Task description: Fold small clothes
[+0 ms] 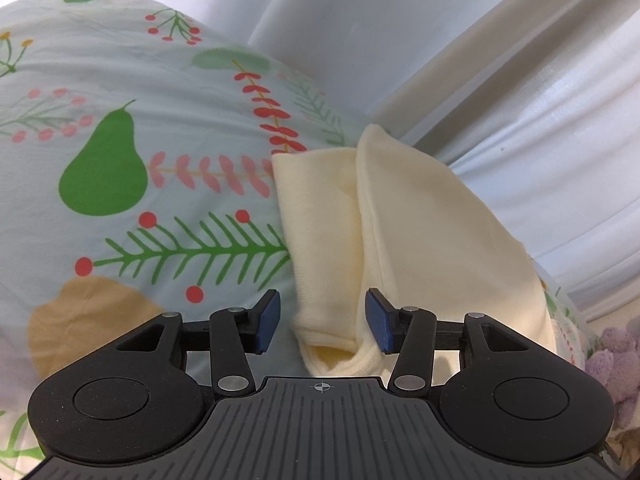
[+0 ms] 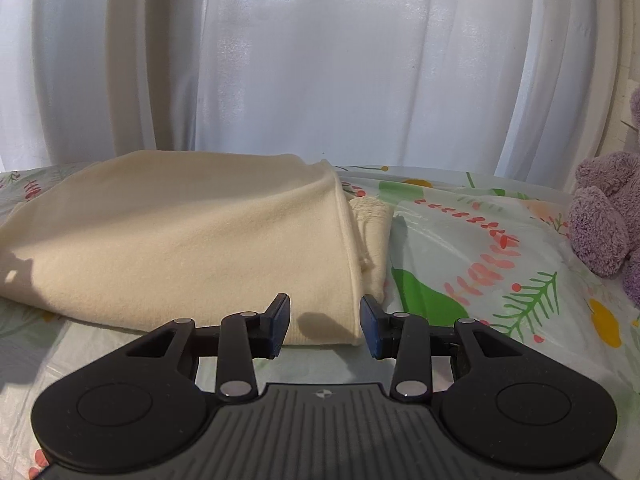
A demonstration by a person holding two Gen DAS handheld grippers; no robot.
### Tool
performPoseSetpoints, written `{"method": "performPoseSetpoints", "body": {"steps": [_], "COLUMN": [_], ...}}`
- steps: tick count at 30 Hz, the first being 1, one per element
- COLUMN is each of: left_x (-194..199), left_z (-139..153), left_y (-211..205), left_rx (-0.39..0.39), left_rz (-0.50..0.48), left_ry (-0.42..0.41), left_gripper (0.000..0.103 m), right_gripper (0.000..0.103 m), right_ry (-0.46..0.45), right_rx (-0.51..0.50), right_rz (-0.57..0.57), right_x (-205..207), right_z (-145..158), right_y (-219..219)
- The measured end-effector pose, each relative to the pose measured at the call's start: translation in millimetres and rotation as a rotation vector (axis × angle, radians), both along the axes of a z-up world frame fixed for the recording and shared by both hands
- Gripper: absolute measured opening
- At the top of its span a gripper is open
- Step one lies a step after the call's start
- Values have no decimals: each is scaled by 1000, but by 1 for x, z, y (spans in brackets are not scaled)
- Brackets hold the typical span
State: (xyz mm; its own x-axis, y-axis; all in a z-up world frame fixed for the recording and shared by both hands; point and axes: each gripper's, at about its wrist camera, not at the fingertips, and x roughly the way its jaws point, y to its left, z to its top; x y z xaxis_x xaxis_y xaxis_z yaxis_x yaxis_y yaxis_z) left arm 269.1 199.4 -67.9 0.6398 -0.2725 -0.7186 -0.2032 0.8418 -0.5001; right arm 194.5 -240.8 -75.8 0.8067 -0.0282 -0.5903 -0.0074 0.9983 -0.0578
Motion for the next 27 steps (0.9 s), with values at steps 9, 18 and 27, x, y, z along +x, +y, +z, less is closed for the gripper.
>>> {"method": "performPoseSetpoints", "body": {"steps": [9,18,27], "left_x": [10,15,28], "left_z": [-13,-26,-20], "left_y": [18,38,25], "left_rx": [-213,-489,-313], "left_rz": [-13,17,-47], "left_ry": [9,-17,-7], "left_gripper": [55,69,25], "right_gripper": [38,38,38], "right_ry": [26,42,40], "right_rx": [59,78,71], "right_rz": [80,102,114], "right_x": [10,12,11], "right_z": [-1,-3,-3], "right_y": [21,26,28]}}
